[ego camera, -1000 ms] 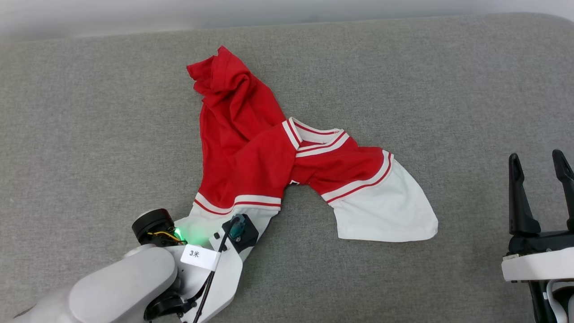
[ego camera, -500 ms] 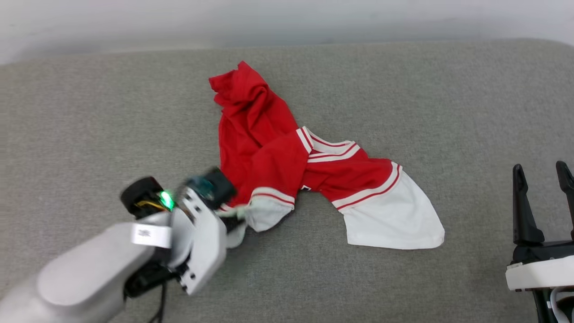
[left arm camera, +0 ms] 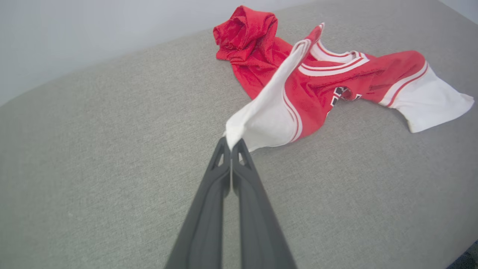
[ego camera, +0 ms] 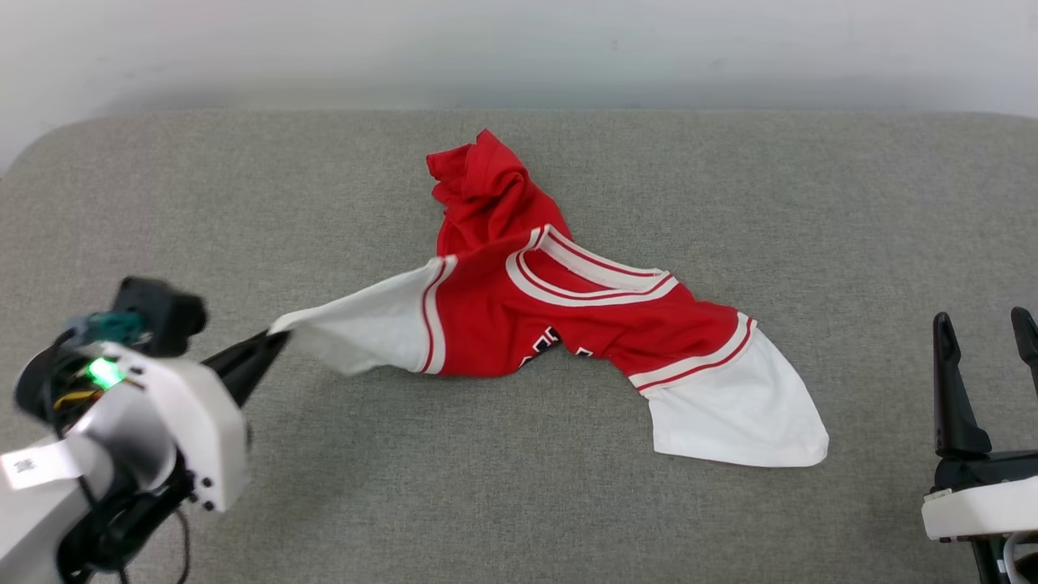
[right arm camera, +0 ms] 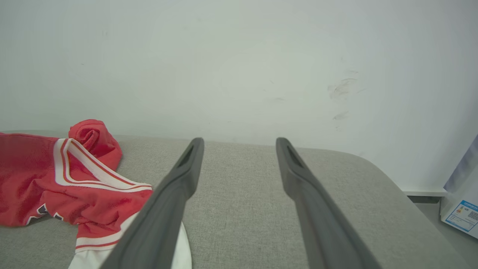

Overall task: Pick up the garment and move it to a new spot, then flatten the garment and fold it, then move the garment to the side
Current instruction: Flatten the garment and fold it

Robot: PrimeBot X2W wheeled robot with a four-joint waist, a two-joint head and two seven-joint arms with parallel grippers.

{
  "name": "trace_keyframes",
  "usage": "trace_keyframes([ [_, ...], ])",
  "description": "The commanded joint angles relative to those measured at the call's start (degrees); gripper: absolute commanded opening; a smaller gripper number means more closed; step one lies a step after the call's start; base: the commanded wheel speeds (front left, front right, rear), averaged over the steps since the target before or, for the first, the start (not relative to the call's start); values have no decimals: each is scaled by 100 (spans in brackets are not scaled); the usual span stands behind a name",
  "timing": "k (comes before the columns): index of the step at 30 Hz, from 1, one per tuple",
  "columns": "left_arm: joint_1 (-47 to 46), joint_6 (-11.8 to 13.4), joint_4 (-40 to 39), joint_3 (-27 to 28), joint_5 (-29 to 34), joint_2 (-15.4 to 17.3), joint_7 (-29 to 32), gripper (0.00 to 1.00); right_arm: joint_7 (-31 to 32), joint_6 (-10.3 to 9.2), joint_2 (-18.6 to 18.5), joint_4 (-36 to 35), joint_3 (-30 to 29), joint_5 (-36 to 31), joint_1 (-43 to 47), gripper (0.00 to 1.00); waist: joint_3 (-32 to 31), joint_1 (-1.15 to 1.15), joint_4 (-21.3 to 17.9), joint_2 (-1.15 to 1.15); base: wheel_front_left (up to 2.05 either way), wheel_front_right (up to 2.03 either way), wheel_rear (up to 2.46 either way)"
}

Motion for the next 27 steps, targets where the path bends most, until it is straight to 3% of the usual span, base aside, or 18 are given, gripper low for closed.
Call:
trace_keyframes([
  [1,171,74,127,81,-85,64,-146,0,21,-6,-44,-30,-14,19,63,100,36,0,19,0,0,0,0],
  [6,723,39,971,180,-469,103,-607,0,74,-6,-105,-91,2,42,-10,100,160,0,7,0,0,0,0],
  [13,1078,-438,2418,206,-998,-414,-925,0,141,-7,-151,-169,-23,14,-28,100,325,0,-39,0,0,0,0],
  [21,903,-852,3719,64,-982,-976,-999,0,263,-7,-129,-262,-38,-44,-12,100,400,0,-41,0,0,0,0],
  [27,675,-1075,4215,-16,-861,-1308,-1119,0,318,-7,-137,-249,6,-49,-36,100,315,0,-4,0,0,0,0],
])
